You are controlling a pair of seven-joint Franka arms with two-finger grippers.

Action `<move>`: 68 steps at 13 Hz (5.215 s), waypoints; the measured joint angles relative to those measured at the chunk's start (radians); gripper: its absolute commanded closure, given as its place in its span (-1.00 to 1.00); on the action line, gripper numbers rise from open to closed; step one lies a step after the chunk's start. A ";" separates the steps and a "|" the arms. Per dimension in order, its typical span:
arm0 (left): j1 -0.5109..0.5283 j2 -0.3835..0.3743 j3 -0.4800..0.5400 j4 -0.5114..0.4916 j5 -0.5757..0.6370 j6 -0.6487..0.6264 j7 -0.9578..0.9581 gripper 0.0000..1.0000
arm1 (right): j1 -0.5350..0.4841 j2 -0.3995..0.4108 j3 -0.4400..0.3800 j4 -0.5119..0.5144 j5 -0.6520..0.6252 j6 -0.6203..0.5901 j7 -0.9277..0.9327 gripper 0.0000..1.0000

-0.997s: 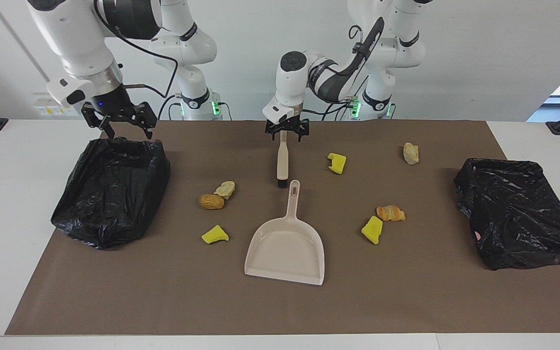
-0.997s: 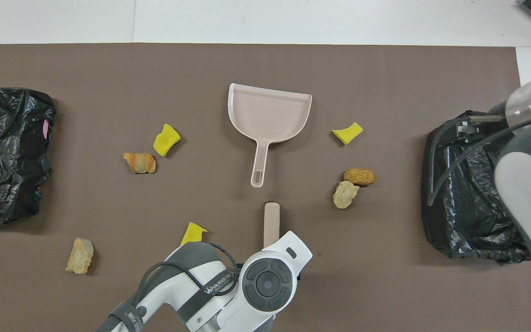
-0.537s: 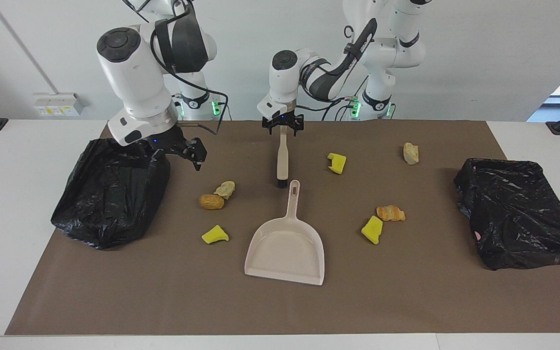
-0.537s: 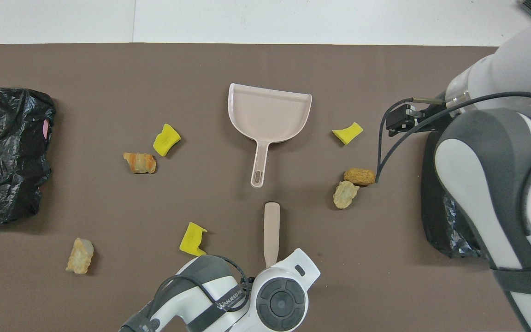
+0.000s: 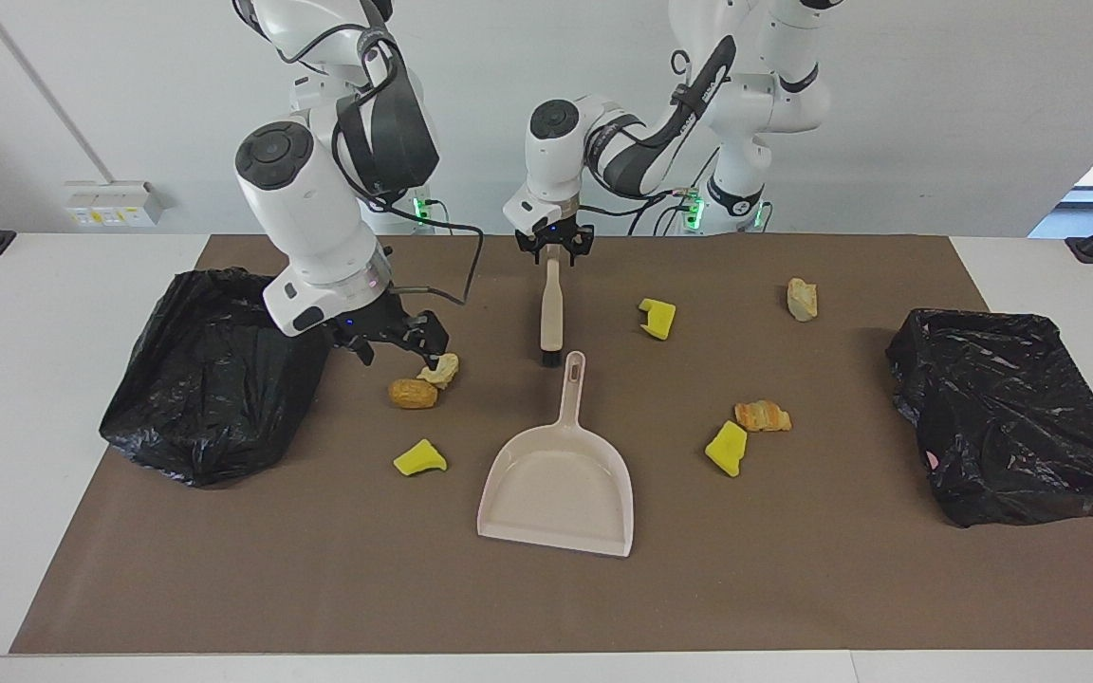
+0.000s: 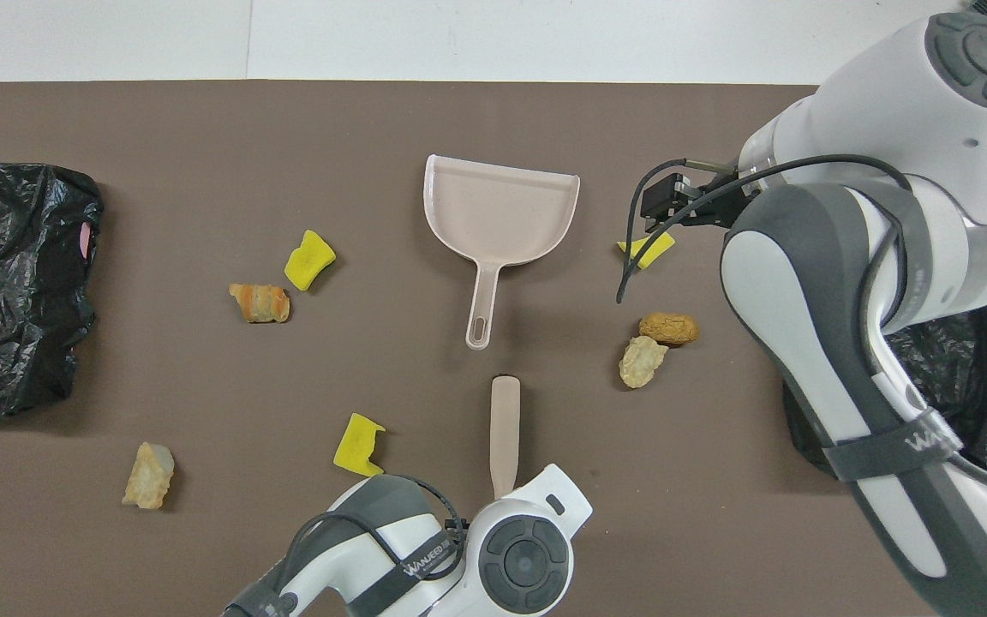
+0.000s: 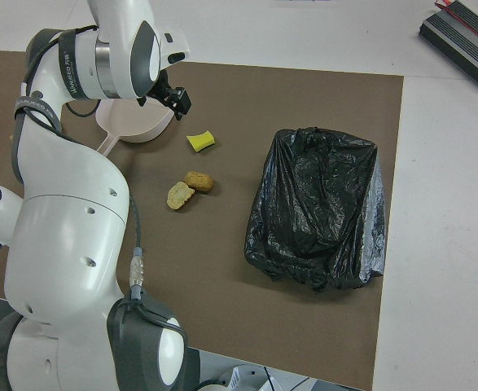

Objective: Sweep and dump trash in bin

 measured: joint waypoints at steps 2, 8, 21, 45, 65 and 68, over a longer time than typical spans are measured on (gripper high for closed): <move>0.000 0.000 0.000 0.000 0.000 -0.011 0.000 0.52 | 0.033 0.016 0.002 0.001 0.006 0.032 0.065 -1.00; 0.011 -0.004 0.009 0.023 0.000 -0.099 0.026 1.00 | 0.112 0.104 0.007 0.047 0.016 0.106 0.154 -1.00; 0.051 -0.228 0.250 0.048 0.001 -0.561 0.456 1.00 | 0.227 0.209 0.010 0.036 0.074 0.184 0.272 -1.00; 0.311 -0.650 0.501 -0.437 0.184 -0.608 0.367 1.00 | 0.305 0.194 0.010 -0.111 0.078 0.287 0.265 1.00; 0.139 -0.347 0.463 -0.190 -0.156 -0.195 0.408 1.00 | 0.238 -0.105 0.001 -0.186 -0.177 -0.251 -0.747 1.00; 0.142 -0.268 0.469 -0.058 -0.158 -0.265 0.450 1.00 | 0.244 -0.169 0.005 -0.326 -0.189 -0.208 -0.889 1.00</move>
